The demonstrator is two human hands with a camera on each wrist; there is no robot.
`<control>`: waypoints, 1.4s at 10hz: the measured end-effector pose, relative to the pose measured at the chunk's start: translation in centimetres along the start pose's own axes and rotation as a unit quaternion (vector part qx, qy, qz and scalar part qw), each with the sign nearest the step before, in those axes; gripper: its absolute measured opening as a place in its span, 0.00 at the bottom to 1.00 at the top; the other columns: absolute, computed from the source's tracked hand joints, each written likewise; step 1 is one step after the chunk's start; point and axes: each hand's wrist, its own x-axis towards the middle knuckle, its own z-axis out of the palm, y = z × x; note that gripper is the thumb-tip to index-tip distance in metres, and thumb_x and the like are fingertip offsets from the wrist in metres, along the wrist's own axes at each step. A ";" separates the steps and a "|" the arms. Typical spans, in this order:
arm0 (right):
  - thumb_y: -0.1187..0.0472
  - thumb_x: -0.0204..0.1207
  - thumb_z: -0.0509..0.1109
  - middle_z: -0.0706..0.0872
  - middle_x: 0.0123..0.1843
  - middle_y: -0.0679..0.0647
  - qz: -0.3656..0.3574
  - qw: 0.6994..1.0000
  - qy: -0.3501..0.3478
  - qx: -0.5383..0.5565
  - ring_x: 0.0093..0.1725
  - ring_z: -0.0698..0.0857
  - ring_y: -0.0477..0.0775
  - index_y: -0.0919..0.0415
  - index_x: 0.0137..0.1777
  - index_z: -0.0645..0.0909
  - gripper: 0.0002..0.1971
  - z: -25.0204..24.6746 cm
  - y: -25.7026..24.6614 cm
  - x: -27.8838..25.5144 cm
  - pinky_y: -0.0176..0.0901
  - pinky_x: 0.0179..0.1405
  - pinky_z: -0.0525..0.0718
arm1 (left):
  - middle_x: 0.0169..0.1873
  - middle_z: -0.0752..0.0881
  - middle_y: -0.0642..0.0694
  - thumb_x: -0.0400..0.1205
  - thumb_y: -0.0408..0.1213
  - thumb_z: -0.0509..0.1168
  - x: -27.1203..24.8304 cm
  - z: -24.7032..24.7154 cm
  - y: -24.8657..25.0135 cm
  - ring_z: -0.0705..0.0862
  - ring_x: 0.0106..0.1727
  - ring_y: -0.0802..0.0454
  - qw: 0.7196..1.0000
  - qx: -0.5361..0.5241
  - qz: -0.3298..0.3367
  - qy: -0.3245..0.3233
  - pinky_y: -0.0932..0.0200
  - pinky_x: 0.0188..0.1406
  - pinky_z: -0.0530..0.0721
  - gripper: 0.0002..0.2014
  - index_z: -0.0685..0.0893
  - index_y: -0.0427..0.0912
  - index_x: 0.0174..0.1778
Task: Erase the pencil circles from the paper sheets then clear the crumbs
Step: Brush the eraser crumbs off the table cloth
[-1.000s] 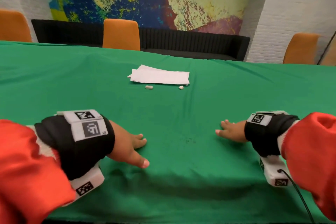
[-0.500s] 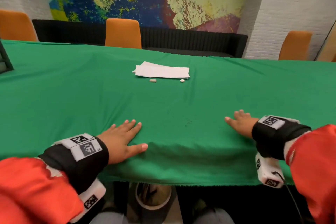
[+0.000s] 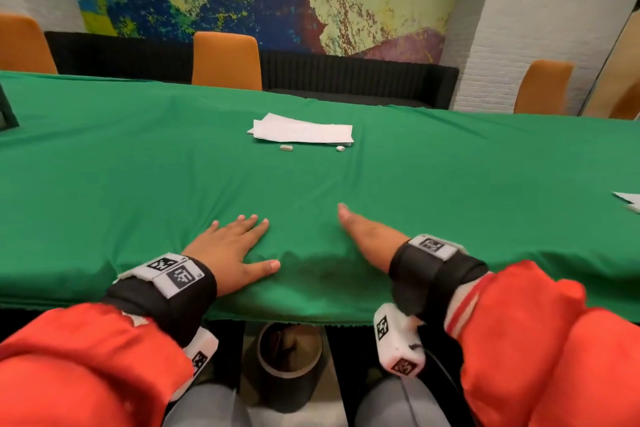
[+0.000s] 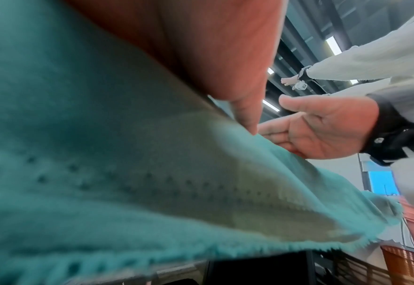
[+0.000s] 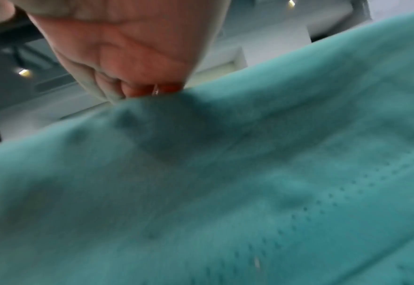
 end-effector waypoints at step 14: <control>0.50 0.88 0.38 0.50 0.84 0.61 0.181 0.954 -0.046 -0.235 0.82 0.54 0.55 0.60 0.83 0.45 0.27 -7.4 -0.1 1.5 0.35 0.70 0.55 | 0.84 0.47 0.56 0.70 0.75 0.34 0.0 0.6 -0.7 0.45 0.83 0.59 0.998 -0.043 -0.023 0.038 0.50 0.81 0.44 0.46 0.46 0.56 0.84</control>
